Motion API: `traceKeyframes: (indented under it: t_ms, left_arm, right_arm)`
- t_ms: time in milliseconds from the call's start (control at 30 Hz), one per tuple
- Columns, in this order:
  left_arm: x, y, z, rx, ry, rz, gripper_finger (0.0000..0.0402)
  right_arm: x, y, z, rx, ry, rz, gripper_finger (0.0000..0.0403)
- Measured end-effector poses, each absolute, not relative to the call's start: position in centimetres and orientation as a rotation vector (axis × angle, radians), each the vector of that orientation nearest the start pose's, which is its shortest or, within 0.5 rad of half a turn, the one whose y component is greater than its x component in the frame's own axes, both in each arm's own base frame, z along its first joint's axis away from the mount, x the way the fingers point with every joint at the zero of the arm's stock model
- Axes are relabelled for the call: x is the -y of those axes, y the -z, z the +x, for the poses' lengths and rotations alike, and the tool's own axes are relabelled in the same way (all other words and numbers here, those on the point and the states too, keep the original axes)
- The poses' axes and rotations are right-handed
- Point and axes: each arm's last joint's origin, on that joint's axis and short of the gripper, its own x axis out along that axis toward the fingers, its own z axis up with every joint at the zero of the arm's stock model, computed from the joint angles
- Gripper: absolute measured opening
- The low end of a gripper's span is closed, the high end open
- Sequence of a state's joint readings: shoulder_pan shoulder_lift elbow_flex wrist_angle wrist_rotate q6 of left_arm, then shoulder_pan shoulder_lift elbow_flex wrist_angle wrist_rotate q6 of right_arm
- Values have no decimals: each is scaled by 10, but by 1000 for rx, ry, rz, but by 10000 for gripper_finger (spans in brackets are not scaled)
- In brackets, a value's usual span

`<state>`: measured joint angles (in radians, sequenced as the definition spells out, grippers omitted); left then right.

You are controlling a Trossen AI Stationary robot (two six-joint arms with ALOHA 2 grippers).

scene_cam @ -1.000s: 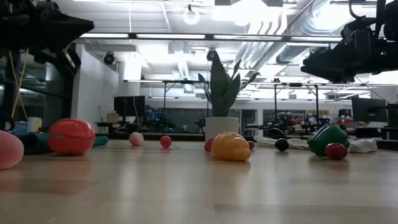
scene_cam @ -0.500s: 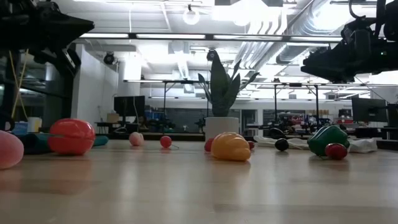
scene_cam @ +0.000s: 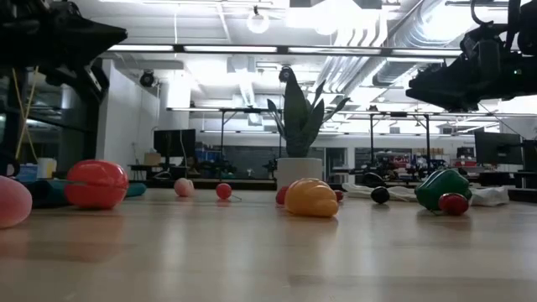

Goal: Pick and placing Produce into tupperware

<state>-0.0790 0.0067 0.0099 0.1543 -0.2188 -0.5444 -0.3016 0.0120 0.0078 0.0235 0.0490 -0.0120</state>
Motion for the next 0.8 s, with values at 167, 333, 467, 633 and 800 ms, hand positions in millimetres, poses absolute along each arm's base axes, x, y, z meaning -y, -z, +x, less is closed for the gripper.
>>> traceKeyframes:
  t_ms: [167, 333, 467, 633, 800]
  left_arm:
    - [1, -181, 96, 190, -108, -519, 1]
    - [1, -182, 96, 195, -106, -524, 1]
    - [1, -184, 95, 220, -98, -548, 1]
    - [1, -190, 94, 286, -70, -641, 1]
    - [0, -196, 92, 360, -53, -680, 1]
  right_arm:
    - [30, -168, 93, 21, 350, 9, 225]
    - [30, -168, 93, 27, 350, 41, 225]
    - [30, -168, 93, 76, 343, 302, 225]
    - [30, -170, 93, 170, 317, 715, 225]
    - [30, -171, 93, 219, 295, 977, 225]
